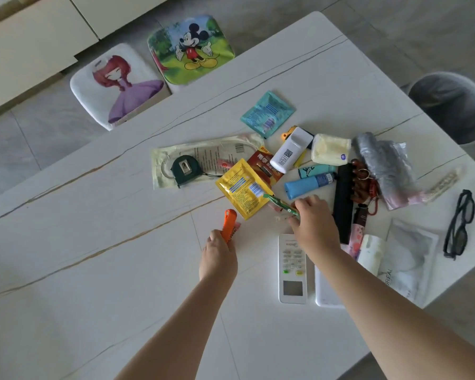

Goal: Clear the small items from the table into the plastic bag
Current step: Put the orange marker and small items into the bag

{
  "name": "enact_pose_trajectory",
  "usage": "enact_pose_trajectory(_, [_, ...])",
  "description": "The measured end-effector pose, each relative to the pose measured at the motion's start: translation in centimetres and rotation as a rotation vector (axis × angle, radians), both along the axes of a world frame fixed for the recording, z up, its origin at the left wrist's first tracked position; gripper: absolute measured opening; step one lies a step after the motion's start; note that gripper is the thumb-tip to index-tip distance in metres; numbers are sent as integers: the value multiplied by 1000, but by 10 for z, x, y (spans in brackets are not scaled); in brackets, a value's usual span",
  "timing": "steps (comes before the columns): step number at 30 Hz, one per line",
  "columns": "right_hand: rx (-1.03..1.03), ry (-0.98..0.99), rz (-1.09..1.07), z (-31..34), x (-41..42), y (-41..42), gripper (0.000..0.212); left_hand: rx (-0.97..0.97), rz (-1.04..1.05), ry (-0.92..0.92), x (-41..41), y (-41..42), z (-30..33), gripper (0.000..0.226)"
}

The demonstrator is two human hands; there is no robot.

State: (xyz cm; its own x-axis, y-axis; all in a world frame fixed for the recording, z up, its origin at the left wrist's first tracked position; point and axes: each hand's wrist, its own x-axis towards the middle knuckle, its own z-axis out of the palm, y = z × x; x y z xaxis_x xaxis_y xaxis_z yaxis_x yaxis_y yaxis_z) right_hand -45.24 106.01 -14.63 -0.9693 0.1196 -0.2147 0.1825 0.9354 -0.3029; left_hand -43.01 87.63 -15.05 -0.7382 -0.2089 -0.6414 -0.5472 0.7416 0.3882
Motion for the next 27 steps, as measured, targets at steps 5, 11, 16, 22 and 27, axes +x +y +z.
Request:
enact_pose_trajectory(5, [-104, 65, -33, 10, -26, -7, 24, 61, 87, -91, -17, -5, -4, 31])
enact_pose_trajectory(11, [-163, -197, -123, -9, -37, -33, 26, 126, 92, -136, -19, -9, -9, 33])
enact_pose_trajectory(16, [-195, -257, -251, -12, -36, -36, 25, 183, 123, -133, -18, -12, -10, 31])
enact_pose_trajectory(22, [-499, -420, -484, 27, -8, 2, 18, 289, 137, -145, -10, -7, 16, 18])
enact_pose_trajectory(27, [-920, -491, -719, 74, 23, 39, 22, 491, 188, -179, 6, 20, 69, 10])
